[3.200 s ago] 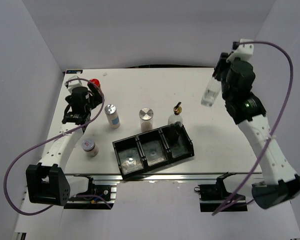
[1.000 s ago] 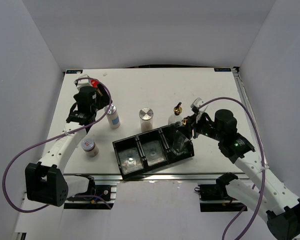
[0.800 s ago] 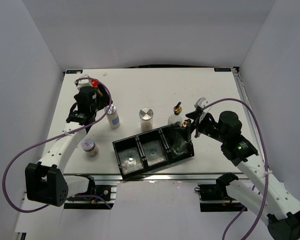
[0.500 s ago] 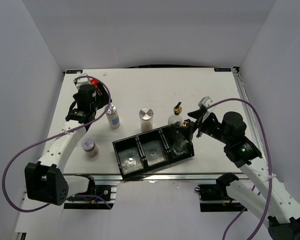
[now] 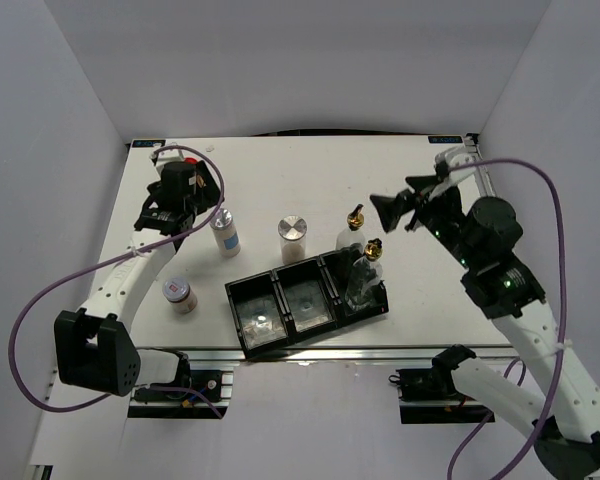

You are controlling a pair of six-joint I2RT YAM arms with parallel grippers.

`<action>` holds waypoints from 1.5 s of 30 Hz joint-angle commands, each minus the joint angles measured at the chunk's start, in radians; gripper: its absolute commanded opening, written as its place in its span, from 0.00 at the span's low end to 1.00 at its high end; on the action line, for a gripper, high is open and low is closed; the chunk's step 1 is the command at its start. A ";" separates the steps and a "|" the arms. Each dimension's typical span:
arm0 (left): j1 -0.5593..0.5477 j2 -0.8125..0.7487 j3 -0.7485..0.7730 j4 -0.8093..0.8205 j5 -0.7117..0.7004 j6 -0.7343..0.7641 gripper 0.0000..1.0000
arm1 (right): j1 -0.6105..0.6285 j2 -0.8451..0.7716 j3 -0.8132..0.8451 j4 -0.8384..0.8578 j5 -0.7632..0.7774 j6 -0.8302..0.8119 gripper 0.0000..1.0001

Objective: Organize the condiment bottles

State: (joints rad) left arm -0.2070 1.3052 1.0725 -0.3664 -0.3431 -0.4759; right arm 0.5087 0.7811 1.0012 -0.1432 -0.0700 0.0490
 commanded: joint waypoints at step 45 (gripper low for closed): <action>0.155 0.725 0.801 -0.155 0.007 0.143 0.13 | -0.527 0.391 0.099 0.028 0.052 0.109 0.89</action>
State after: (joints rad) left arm -0.0513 2.1635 1.8652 -0.5129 -0.3496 -0.3267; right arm -0.0170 1.2255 1.1091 -0.1562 -0.0044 0.1509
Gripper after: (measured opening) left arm 0.783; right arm 0.895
